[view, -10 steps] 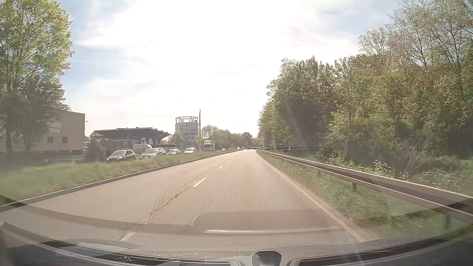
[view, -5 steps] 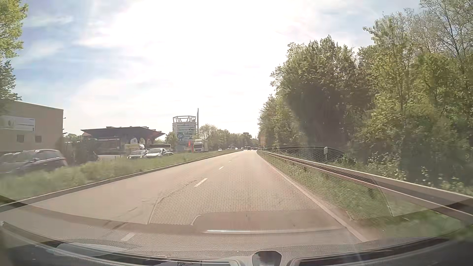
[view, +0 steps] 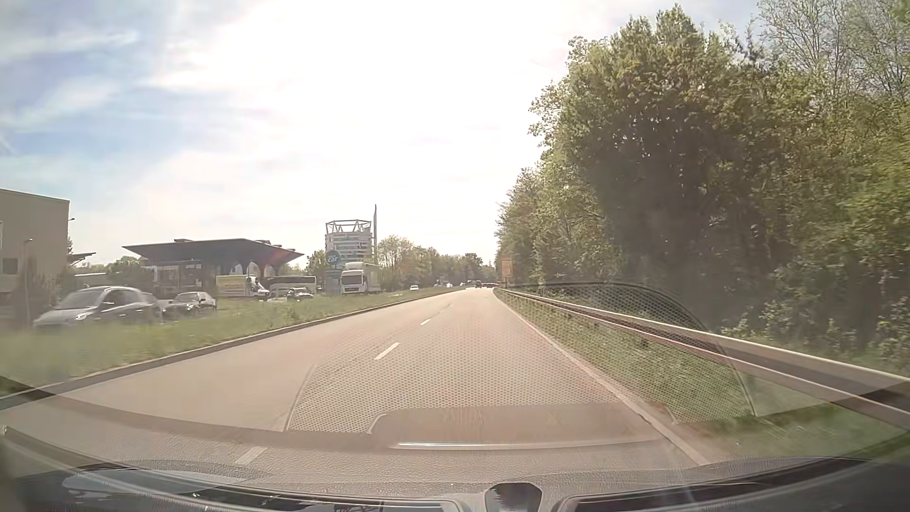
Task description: Follow the waypoints while adhering to traffic rules and regulations
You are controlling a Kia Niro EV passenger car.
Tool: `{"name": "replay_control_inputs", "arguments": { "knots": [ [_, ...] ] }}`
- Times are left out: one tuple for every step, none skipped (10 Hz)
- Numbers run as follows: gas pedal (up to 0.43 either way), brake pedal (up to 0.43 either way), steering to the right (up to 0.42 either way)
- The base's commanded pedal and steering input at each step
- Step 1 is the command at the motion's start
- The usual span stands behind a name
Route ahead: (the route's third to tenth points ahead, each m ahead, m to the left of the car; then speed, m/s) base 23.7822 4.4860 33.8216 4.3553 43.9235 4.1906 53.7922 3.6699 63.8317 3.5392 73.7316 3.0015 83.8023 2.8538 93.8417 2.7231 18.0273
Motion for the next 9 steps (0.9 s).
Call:
{"name": "replay_control_inputs", "arguments": {
  "knots": [
    [0.087,0.000,0.002],
    [0.087,0.000,0.002],
    [0.087,0.000,0.002],
    [0.087,0.000,0.002],
    [0.087,0.000,0.002],
    [0.087,0.000,0.002],
    [0.087,0.000,0.002],
    [0.087,0.000,0.002],
    [0.087,0.000,0.002]
  ]
}}
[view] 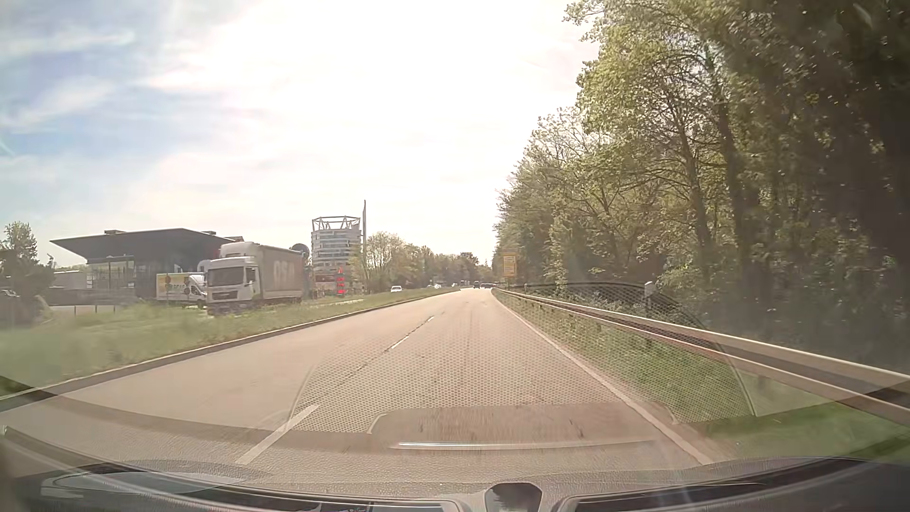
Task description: Follow the waypoints while adhering to traffic rules and regulations
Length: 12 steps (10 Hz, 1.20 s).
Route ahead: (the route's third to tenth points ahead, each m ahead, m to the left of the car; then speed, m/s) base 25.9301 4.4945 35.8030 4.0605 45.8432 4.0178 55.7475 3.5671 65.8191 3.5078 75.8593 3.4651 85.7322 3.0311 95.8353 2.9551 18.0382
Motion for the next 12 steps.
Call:
{"name": "replay_control_inputs", "arguments": {
  "knots": [
    [0.087,0.000,0.002],
    [0.087,0.000,0.001],
    [0.087,0.000,0.002],
    [0.087,0.000,0.002],
    [0.087,0.000,0.002],
    [0.087,0.000,0.002],
    [0.087,0.000,0.002],
    [0.087,0.000,0.002],
    [0.087,0.000,0.001],
    [0.087,0.000,0.001],
    [0.087,0.000,0.001],
    [0.087,0.000,0.001]
  ]
}}
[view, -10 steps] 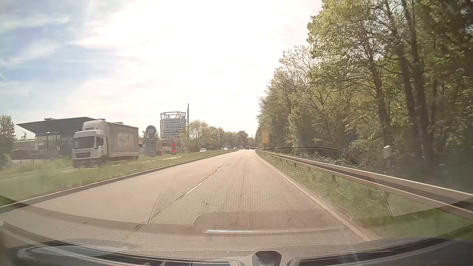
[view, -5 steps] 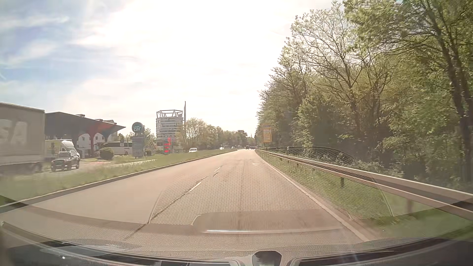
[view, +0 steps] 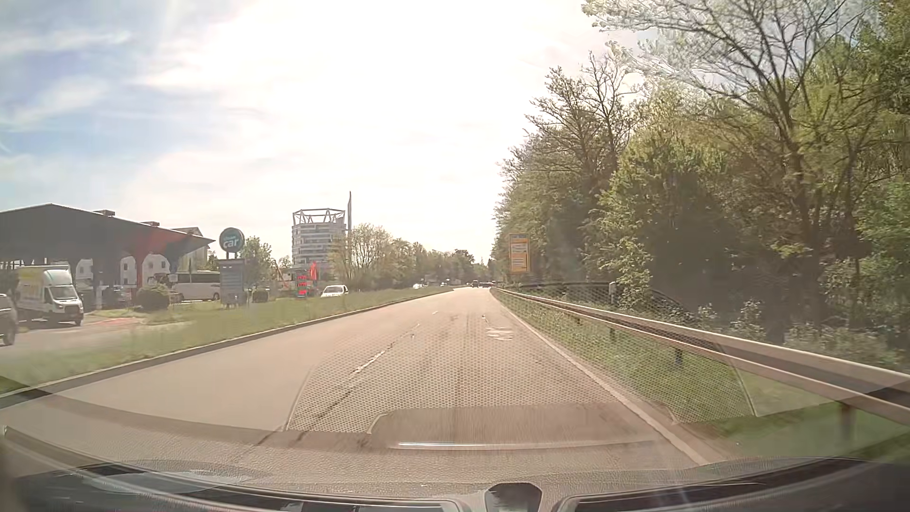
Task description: Follow the waypoints while adhering to traffic rules and regulations
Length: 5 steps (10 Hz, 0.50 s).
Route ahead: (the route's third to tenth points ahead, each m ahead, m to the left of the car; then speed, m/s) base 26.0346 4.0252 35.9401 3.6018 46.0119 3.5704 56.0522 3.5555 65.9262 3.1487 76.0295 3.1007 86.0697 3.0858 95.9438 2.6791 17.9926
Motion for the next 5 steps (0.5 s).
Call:
{"name": "replay_control_inputs", "arguments": {
  "knots": [
    [0.087,0.000,0.001],
    [0.087,0.000,0.000],
    [0.087,0.000,0.000],
    [0.087,0.000,0.000],
    [0.087,0.000,0.000]
  ]
}}
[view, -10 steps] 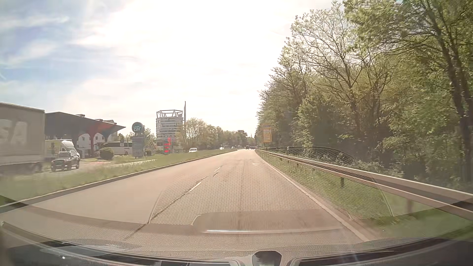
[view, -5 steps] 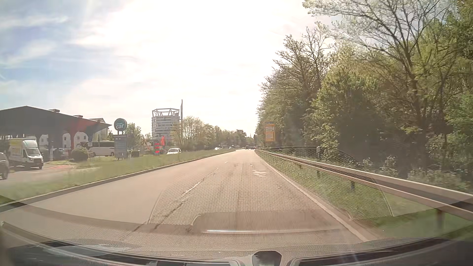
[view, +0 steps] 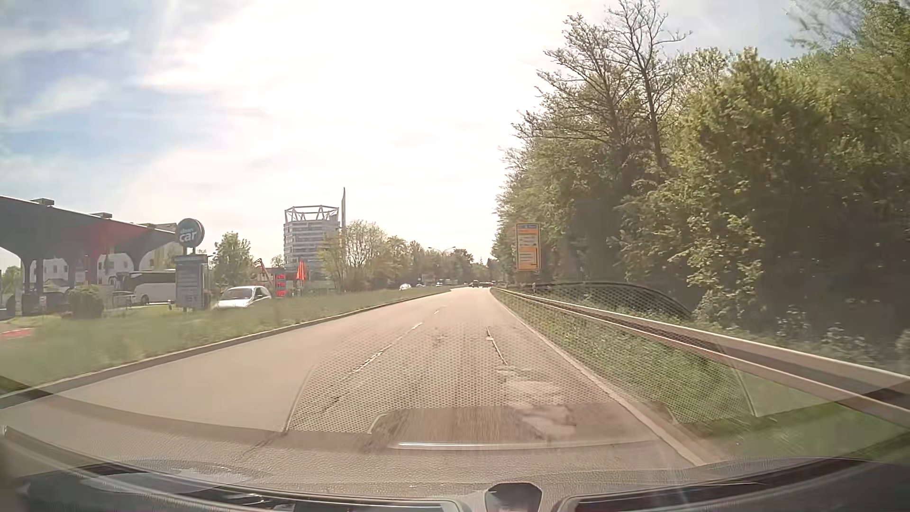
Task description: Follow the waypoints while adhering to traffic rules and regulations
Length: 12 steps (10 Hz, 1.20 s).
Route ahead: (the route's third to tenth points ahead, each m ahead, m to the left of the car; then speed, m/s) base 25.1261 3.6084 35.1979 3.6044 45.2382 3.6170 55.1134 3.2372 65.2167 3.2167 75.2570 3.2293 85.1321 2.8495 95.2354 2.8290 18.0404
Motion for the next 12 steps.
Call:
{"name": "replay_control_inputs", "arguments": {
  "knots": [
    [0.087,0.000,0.000],
    [0.087,0.000,0.000],
    [0.087,0.000,0.000],
    [0.087,0.000,0.000],
    [0.087,0.000,0.000],
    [0.087,0.000,0.000],
    [0.087,0.000,0.000],
    [0.087,0.000,0.000],
    [0.087,0.000,0.000],
    [0.087,0.000,0.000],
    [0.087,0.000,0.000],
    [0.087,0.000,0.000]
  ]
}}
